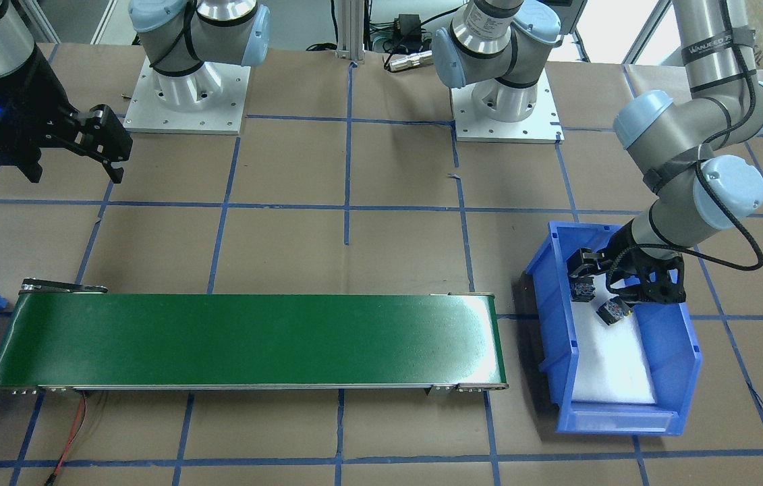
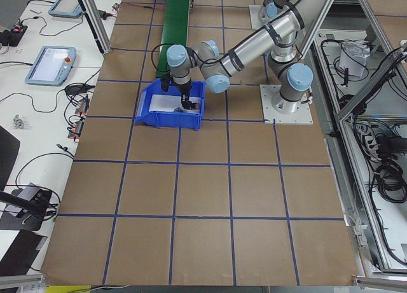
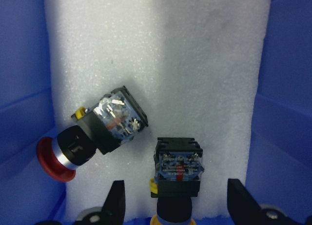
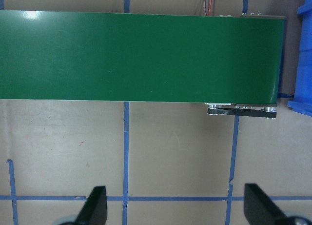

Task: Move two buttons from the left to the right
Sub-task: 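Close the left gripper on the yellow-capped button switch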

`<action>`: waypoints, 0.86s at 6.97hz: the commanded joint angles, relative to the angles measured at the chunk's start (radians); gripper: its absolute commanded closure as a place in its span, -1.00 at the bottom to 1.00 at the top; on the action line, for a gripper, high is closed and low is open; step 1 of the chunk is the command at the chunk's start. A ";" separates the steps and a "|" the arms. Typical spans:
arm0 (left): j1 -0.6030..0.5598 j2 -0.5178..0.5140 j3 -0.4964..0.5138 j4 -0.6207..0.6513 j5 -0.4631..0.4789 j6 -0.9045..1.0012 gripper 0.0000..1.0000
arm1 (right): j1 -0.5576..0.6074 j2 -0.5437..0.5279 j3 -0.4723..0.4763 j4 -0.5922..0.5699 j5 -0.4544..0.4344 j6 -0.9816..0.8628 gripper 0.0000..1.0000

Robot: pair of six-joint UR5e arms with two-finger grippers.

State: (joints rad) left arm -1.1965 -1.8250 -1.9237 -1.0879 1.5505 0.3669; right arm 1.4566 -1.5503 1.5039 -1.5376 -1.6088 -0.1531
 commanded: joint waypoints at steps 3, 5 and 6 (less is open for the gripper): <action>0.000 0.001 -0.014 0.002 -0.001 -0.011 -0.24 | 0.048 0.027 -0.001 -0.031 0.003 0.001 -1.00; 0.000 -0.014 -0.015 0.002 0.000 -0.009 -0.24 | 0.047 0.039 -0.004 -0.081 0.000 -0.005 -1.00; 0.002 -0.016 -0.015 0.002 0.000 -0.009 -0.24 | 0.047 0.038 -0.004 -0.081 -0.002 -0.003 -1.00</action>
State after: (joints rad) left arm -1.1961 -1.8366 -1.9387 -1.0861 1.5507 0.3569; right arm 1.5028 -1.5130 1.5003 -1.6112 -1.6091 -0.1564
